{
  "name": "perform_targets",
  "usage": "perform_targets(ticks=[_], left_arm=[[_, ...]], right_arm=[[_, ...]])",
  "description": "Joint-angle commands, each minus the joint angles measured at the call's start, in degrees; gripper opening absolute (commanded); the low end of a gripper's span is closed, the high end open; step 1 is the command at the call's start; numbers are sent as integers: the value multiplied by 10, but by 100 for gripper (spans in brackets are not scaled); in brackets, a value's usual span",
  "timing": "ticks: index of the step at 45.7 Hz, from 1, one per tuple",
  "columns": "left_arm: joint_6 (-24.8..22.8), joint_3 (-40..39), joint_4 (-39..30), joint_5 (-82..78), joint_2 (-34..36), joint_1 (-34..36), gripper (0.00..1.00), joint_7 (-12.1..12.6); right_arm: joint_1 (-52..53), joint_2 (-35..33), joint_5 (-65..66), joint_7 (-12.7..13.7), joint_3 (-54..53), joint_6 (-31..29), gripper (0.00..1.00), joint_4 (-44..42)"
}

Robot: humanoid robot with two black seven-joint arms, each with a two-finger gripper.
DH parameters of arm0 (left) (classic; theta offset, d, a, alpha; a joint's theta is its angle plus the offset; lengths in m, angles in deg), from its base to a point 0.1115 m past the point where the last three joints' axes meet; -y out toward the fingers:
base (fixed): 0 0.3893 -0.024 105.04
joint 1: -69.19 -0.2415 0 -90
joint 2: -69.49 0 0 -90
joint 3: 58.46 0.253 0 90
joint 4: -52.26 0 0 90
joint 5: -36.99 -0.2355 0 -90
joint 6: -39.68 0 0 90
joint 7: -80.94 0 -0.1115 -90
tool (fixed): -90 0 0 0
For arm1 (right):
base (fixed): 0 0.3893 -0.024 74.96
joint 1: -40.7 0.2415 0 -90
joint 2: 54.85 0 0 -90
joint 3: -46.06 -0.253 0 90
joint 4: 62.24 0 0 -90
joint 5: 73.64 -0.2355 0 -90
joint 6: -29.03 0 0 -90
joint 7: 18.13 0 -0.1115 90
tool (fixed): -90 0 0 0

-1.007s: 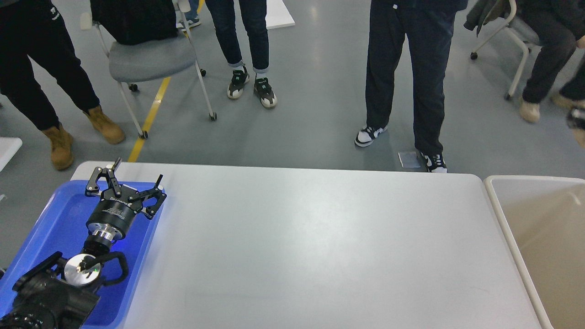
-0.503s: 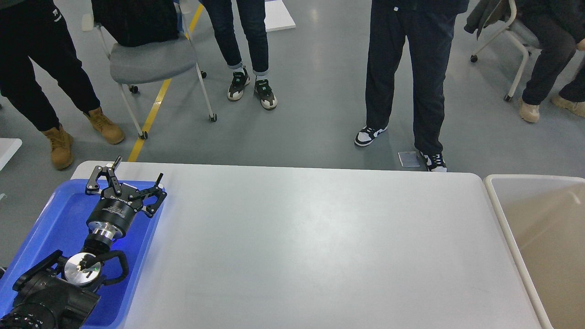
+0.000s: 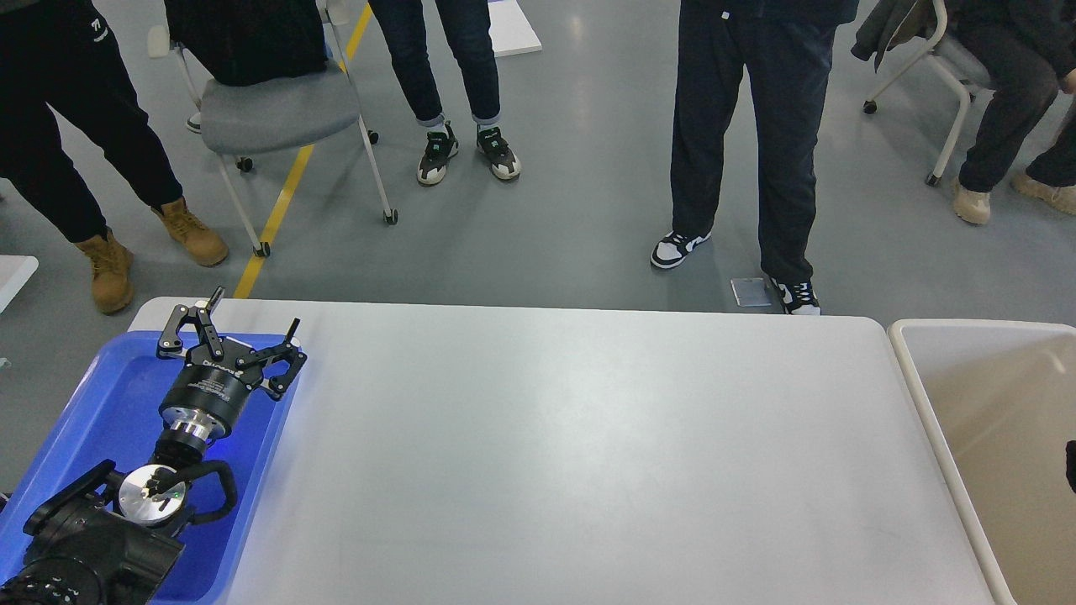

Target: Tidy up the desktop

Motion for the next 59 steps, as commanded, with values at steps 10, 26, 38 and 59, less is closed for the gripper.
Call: perform_targets(ticks=[10,26,38,59], left_arm=[[0,0,0,0,0,0,100,0],[0,0,0,1,0,1,100,0],[0,1,0,0,0,1,100,0],[0,1,0,0,0,1,100,0]], right_arm=[[-24,29,-8,1,-18,-17,19,0],[-36,37,-10,1,-18,-32,100,3],[-35,37,-8,1,9,-37,100,23],[-10,-138,46,0,53,-196,100,281]])
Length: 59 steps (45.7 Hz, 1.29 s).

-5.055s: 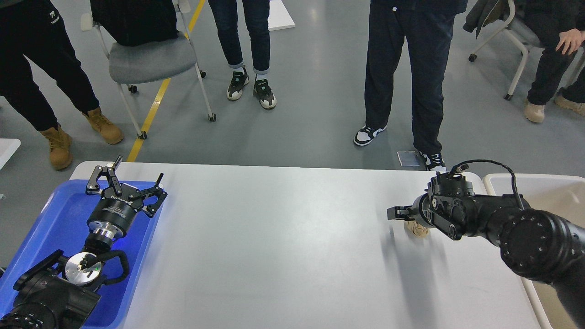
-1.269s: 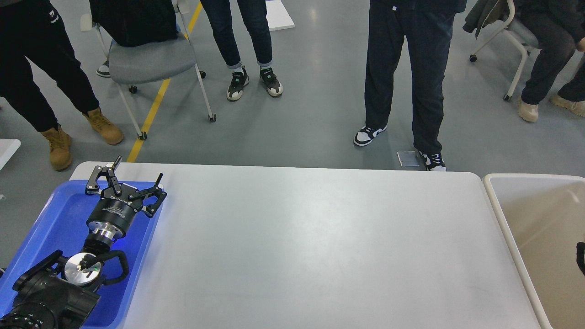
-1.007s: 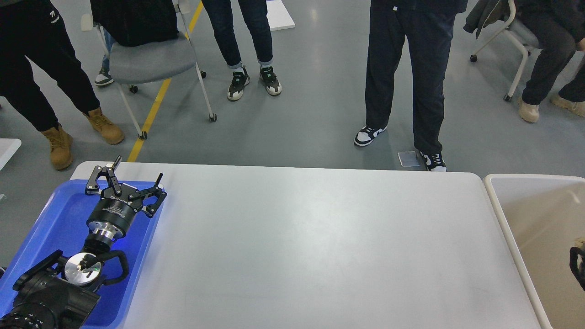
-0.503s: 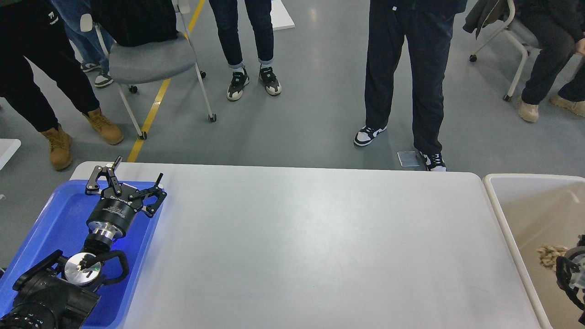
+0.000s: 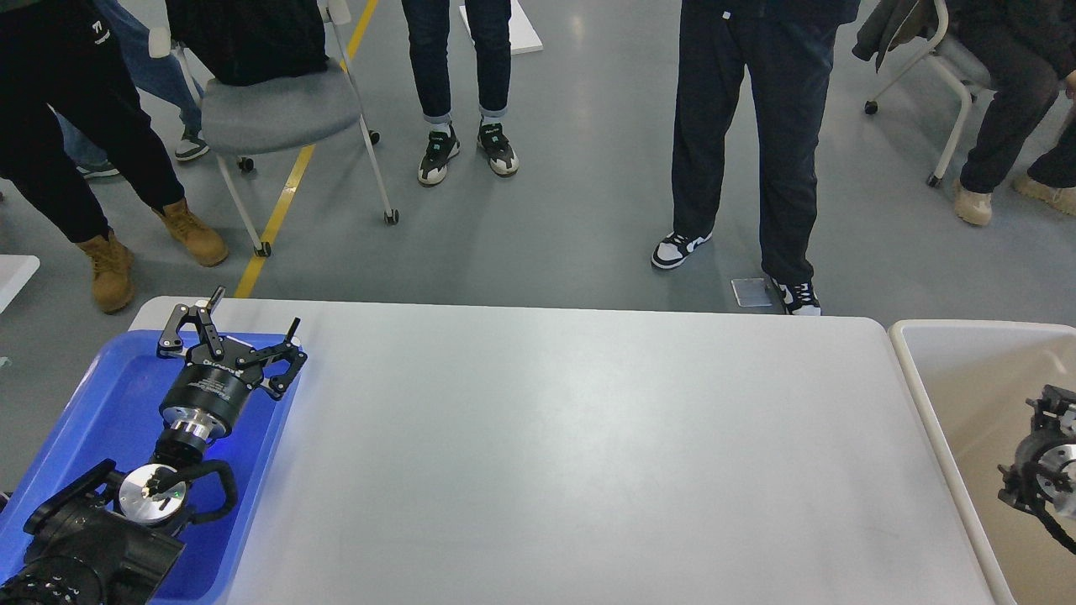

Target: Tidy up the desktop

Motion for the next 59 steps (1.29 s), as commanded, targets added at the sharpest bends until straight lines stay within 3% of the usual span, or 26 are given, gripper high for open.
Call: perform_targets(ticks=[1,8,13,21,31,38,45,59], left_arm=[[0,0,0,0,0,0,100,0],[0,0,0,-1,0,0,100,0],[0,0,0,0,0,0,100,0],[0,0,0,-1,0,0,100,0],[0,0,0,0,0,0,100,0],[0,0,0,0,0,0,100,0],[0,0,0,0,-1,0,100,0],[0,0,0,-1,0,0,100,0]], right_arm=[[19,-131,55,0,28,-63,100,214],[75,-219,136,12,30,-58,100,388],[131,-235,161,30,34,-57,100,440],[211,-166,129,25,30,-54,100,416],[209,9,30,-15,-44,-56,100,289],[169,84,-34,-18,-123,-63,100,262],[125,118,-56,-18,-180,-75,100,262],[59,134,-56,-18,-186,-138,100,253]])
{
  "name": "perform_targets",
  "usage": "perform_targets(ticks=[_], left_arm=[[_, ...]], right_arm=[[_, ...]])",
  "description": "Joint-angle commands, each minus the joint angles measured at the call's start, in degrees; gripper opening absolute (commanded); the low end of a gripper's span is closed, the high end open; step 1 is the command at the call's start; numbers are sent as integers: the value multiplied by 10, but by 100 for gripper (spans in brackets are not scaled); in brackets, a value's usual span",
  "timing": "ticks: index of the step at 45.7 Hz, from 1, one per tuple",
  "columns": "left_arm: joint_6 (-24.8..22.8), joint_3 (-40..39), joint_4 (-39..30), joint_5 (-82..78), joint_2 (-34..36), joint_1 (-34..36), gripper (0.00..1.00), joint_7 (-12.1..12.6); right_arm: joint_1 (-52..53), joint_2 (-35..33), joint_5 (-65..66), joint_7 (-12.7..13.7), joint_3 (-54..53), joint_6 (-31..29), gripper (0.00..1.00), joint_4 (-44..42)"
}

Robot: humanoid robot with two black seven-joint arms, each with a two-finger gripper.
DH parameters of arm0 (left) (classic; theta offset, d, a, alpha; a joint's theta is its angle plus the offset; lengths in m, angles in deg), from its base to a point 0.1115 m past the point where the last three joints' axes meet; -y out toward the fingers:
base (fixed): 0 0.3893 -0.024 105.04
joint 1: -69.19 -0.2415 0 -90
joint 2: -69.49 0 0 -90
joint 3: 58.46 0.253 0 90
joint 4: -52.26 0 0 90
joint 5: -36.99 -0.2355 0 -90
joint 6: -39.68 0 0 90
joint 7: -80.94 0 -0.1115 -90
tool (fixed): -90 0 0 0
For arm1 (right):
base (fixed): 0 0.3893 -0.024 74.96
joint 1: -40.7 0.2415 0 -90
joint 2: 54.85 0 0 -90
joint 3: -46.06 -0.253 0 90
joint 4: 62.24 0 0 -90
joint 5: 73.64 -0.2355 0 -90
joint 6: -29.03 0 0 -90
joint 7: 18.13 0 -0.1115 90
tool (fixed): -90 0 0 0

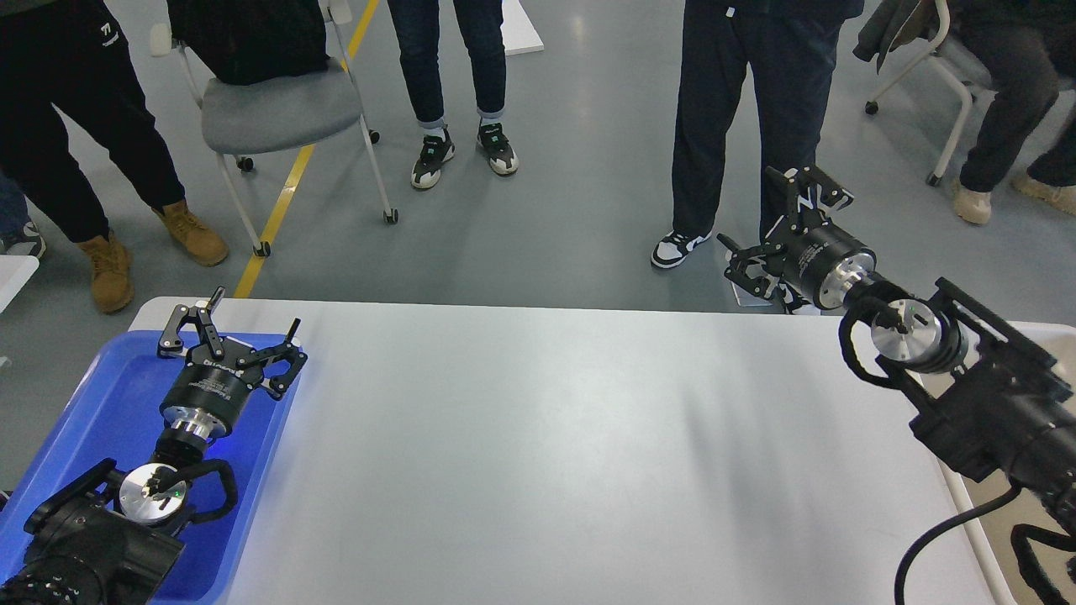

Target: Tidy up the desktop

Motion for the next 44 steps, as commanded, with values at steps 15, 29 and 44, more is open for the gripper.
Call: perform_targets(ticks=[15,29,44], left_arm=[[0,0,0,0,0,0,100,0],[0,0,0,0,0,0,100,0],[0,-1,0,0,0,0,100,0]], right_arm=[[-62,53,-16,-2,-37,-123,100,-128],[-64,70,-16,-2,-54,-179,100,-172],[-63,74,-16,-2,-54,-179,100,-172]])
